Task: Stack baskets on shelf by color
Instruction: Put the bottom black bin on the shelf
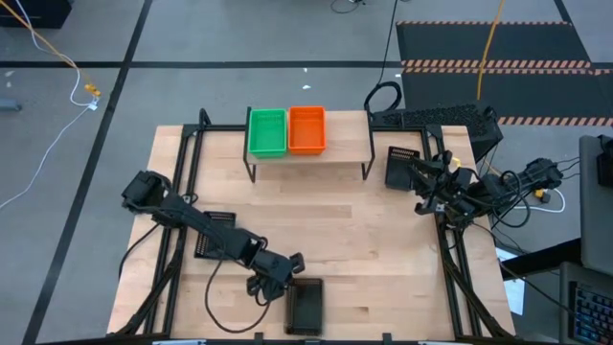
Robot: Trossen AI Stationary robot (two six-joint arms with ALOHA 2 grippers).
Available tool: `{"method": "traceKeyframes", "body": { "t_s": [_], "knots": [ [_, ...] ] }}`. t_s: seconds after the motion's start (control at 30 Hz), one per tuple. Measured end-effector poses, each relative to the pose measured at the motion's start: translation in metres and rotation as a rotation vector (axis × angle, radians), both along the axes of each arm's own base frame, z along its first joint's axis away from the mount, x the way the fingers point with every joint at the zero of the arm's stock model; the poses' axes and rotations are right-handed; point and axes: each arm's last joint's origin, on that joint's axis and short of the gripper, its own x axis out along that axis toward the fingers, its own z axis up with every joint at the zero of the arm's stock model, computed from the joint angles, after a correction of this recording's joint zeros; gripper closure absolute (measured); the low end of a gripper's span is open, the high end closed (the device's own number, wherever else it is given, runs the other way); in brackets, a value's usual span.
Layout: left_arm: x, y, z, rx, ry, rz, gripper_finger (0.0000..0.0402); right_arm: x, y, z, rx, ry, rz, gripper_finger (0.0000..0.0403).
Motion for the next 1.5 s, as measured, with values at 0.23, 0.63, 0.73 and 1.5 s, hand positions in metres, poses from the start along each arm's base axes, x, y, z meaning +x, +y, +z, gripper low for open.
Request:
{"method": "traceKeyframes", "body": {
  "t_s": [0.23, 0.63, 0.73, 1.5],
  "knots": [
    [0.004, 0.001, -0.013, 0.028, 0.025, 0.013, 0.0314, 0.0, 0.0, 0.0, 0.012, -0.002, 0.008, 0.028],
    [0.022, 0.04, 0.015, 0.055, -0.165, 0.496, 0.0314, 0.0, 0.0, -0.001, 0.018, -0.003, 0.01, 0.028],
    [0.021, 0.057, 0.037, 0.016, -0.224, 0.61, 0.0314, 0.0, 0.0, 0.0, 0.018, -0.005, 0.011, 0.028],
    [-0.069, 0.006, 0.032, -0.53, 0.267, 0.708, 0.0313, 0.001, 0.0, -0.002, 0.056, -0.012, 0.035, 0.028]
  ]
}}
